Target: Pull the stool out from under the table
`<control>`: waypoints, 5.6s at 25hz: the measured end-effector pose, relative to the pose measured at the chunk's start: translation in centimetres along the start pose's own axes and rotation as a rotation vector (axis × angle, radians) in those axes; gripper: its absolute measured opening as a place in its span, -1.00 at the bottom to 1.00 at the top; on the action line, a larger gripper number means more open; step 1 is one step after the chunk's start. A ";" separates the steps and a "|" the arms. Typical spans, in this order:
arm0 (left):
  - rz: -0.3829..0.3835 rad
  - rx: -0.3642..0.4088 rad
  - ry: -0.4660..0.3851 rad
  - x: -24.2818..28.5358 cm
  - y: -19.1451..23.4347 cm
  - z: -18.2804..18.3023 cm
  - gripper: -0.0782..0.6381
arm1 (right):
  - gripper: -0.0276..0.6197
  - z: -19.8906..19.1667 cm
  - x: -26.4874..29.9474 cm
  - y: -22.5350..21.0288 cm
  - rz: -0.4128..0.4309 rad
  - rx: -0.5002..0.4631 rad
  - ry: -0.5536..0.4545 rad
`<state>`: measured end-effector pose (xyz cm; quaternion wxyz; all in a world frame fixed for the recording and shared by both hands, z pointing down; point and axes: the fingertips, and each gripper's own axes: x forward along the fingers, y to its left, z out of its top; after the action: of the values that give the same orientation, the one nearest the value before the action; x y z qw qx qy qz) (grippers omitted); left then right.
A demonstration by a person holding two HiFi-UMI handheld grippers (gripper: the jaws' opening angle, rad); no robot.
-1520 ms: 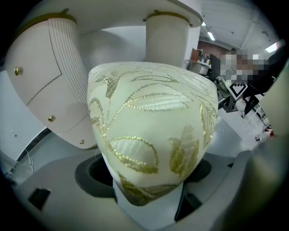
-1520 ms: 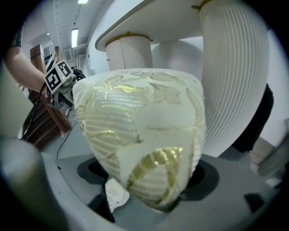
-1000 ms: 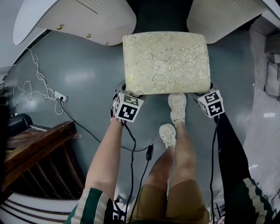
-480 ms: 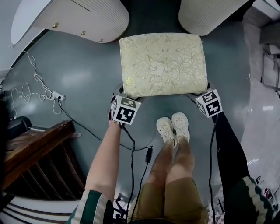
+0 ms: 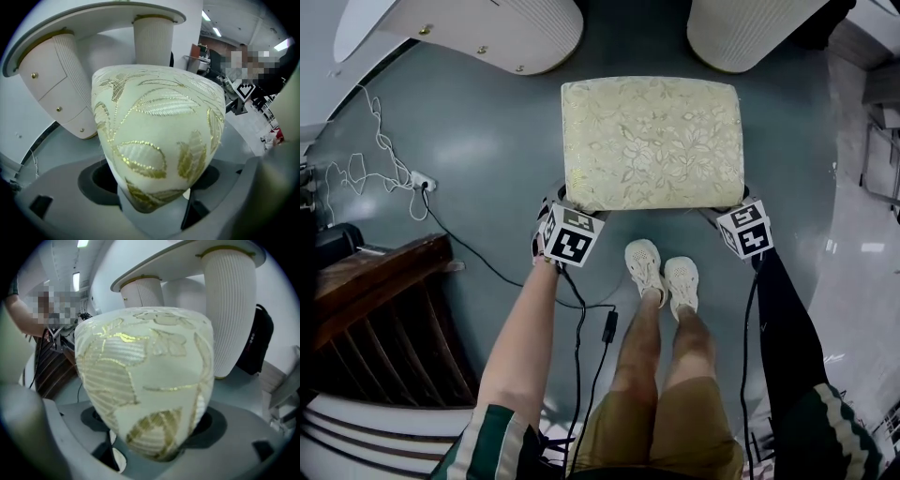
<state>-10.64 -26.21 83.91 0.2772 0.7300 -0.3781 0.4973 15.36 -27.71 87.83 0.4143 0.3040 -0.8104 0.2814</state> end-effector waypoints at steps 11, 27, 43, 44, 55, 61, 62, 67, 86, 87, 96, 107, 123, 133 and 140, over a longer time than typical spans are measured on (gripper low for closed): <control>0.006 -0.054 0.057 -0.3 -0.8 -0.5 0.37 | 0.44 -0.2 -0.2 -0.4 0.069 -0.017 0.048; 0.007 0.028 -0.029 1.0 0.4 0.0 0.37 | 0.44 -0.2 -0.1 -0.1 -0.042 -0.008 0.006; -0.034 -0.002 0.012 1.5 0.0 -0.3 0.37 | 0.44 -0.3 -0.5 -0.3 -0.031 -0.010 0.062; -0.036 0.000 0.016 1.5 0.0 -0.3 0.37 | 0.44 -0.3 -0.5 -0.3 -0.031 -0.007 0.064; -0.080 0.010 0.075 0.4 0.1 -0.1 0.36 | 0.44 0.0 -1.8 0.3 -0.026 0.026 0.112; -0.102 0.002 0.120 0.8 -0.4 -0.4 0.34 | 0.44 0.1 -2.0 0.1 -0.020 0.023 0.134; -0.107 -0.002 0.126 0.8 -0.4 -0.6 0.34 | 0.44 0.1 -2.0 0.2 -0.017 0.020 0.139; -0.126 -0.001 0.161 1.1 -0.9 -0.9 0.34 | 0.44 -0.1 -2.4 0.0 -0.018 0.011 0.177; -0.141 -0.019 0.223 0.6 -2.1 -1.3 0.34 | 0.45 0.8 -4.1 -0.9 -0.019 -0.051 0.213; -0.140 -0.021 0.214 0.7 -2.1 -1.3 0.34 | 0.45 0.8 -4.0 -0.9 -0.022 -0.053 0.216; -0.091 -0.039 0.217 -2.2 -2.2 -1.2 0.27 | 0.42 1.8 -7.2 -0.5 -0.090 0.084 0.166; -0.091 -0.068 0.034 -20.4 -3.7 9.9 0.28 | 0.37 13.6 -24.4 3.7 -0.133 0.097 0.049; 0.046 -0.162 -0.456 -61.2 0.7 40.0 0.28 | 0.51 47.6 -57.1 6.4 -0.195 0.097 -0.361; 0.189 -0.182 -0.683 -70.8 3.6 51.7 0.28 | 0.51 60.8 -65.4 2.5 -0.152 -0.064 -0.617; 0.231 -0.233 -0.860 -77.0 4.5 56.8 0.30 | 0.51 67.3 -70.6 1.6 -0.121 -0.138 -0.763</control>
<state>-1.91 -51.83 -8.03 0.1179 0.7870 -0.5913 0.1309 13.81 -55.95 -5.54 0.1186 0.4053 -0.9039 0.0682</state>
